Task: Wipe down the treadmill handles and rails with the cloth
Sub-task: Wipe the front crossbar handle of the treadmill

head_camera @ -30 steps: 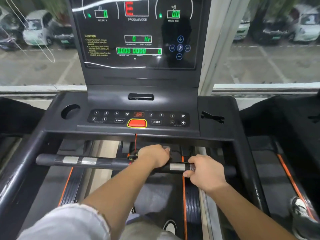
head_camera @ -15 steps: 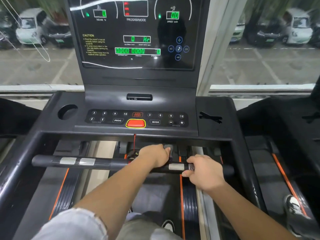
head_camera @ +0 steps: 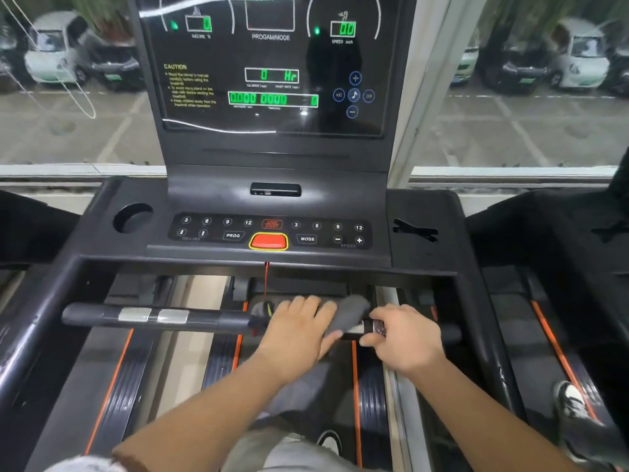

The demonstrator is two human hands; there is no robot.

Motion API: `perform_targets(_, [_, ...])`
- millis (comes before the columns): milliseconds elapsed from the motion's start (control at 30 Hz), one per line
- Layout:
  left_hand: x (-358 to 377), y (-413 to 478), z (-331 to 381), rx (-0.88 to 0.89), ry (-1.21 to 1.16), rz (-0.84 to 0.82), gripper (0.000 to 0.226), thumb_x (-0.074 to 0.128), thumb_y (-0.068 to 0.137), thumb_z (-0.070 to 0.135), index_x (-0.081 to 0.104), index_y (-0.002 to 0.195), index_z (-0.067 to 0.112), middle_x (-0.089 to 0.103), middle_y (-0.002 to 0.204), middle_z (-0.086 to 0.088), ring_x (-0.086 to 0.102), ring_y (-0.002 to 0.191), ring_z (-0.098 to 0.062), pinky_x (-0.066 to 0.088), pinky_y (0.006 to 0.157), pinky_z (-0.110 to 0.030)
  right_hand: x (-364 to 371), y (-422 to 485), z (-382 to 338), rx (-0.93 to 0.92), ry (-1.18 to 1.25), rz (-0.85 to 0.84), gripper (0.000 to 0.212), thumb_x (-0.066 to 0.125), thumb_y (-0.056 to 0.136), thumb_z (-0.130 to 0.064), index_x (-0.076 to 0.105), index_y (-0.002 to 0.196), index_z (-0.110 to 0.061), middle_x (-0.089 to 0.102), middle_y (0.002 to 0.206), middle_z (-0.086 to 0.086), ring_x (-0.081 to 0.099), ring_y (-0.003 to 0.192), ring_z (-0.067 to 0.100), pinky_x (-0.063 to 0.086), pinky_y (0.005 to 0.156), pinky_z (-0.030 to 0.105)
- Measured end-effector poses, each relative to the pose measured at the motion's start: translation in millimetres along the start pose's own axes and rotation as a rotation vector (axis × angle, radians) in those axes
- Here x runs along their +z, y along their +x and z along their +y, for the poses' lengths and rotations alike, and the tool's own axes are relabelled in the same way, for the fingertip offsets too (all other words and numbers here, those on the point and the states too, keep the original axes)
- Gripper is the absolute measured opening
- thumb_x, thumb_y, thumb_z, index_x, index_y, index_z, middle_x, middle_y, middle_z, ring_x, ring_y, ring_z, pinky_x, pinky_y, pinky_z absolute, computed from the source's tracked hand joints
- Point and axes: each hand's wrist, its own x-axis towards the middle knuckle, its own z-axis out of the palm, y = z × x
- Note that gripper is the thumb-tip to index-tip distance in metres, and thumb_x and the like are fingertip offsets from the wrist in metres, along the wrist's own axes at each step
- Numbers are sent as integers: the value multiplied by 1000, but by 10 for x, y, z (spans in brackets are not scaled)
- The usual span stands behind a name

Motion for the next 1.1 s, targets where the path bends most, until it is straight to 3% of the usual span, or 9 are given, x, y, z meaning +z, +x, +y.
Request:
perform_targets(133, [-427, 434, -307, -379, -578, -186, 43, 41, 105, 55, 57, 122, 19, 70, 122, -10, 63, 116, -35, 50, 95, -42, -26, -4, 13, 16, 48, -42, 51, 69, 87, -60, 63, 132, -38, 63, 123, -19, 52, 125, 7, 49, 92, 30])
perform_targets(300, [-502, 159, -567, -440, -817, -118, 35, 41, 103, 58, 59, 102, 29, 72, 99, 1, 67, 97, -24, 50, 85, -36, -65, -94, 155, 0, -26, -64, 26, 70, 89, -47, 65, 109, -33, 56, 103, -13, 55, 115, 14, 48, 78, 32])
perform_targets(367, [-383, -41, -482, -392, -737, -96, 43, 36, 100, 68, 59, 112, 33, 72, 100, 2, 67, 98, -25, 52, 88, -38, -27, -140, 211, 19, -31, -16, 24, 65, 93, -39, 66, 117, -35, 58, 106, -14, 54, 115, 12, 48, 78, 30])
perform_targets(500, [-153, -103, -219, -171, -113, -149, 65, 24, 95, 76, 46, 143, 38, 62, 125, 1, 59, 114, -30, 46, 98, -46, -21, -151, 233, 44, 33, 59, 38, 69, 90, -40, 66, 128, -40, 62, 109, -18, 55, 113, 7, 40, 74, 23])
perform_targets(700, [-225, 656, 279, -405, -192, -369, 58, 22, 105, 62, 57, 126, 22, 67, 122, -9, 63, 114, -34, 48, 87, -44, -16, -226, 223, 35, 107, 57, 46, 66, 95, -37, 58, 140, -36, 61, 133, -17, 52, 128, 10, 45, 99, 28])
perform_targets(867, [-10, 41, 678, -58, -95, 11, 49, 46, 100, 57, 60, 130, 23, 63, 115, -8, 61, 102, -32, 49, 86, -46, -99, -407, 516, 53, 315, 184, 52, 70, 95, -29, 57, 145, -23, 55, 149, -3, 42, 144, 14, 23, 116, 18])
perform_targets(933, [91, -105, 437, 136, -111, 126, 54, 55, 97, 57, 57, 140, 25, 61, 129, -9, 59, 112, -31, 50, 93, -46, -180, -473, 766, 125, 256, 311, 58, 74, 91, -29, 57, 145, -16, 53, 150, 6, 42, 145, 23, 31, 118, 30])
perform_targets(1000, [123, -61, 173, 210, -68, 99, 58, 51, 98, 65, 54, 145, 31, 62, 131, -7, 60, 112, -31, 53, 90, -45, -333, -525, 960, 272, 196, 223, 76, 71, 93, -38, 40, 156, -10, 41, 158, 11, 33, 149, 28, 37, 118, 41])
perform_targets(1100, [-89, 268, 247, 22, -28, -138, 63, 28, 99, 75, 51, 142, 36, 67, 115, -2, 66, 101, -31, 54, 78, -43, -447, -543, 1095, 484, 179, -48, 99, 68, 92, -52, 16, 160, -4, 37, 157, 15, 38, 144, 31, 43, 112, 43])
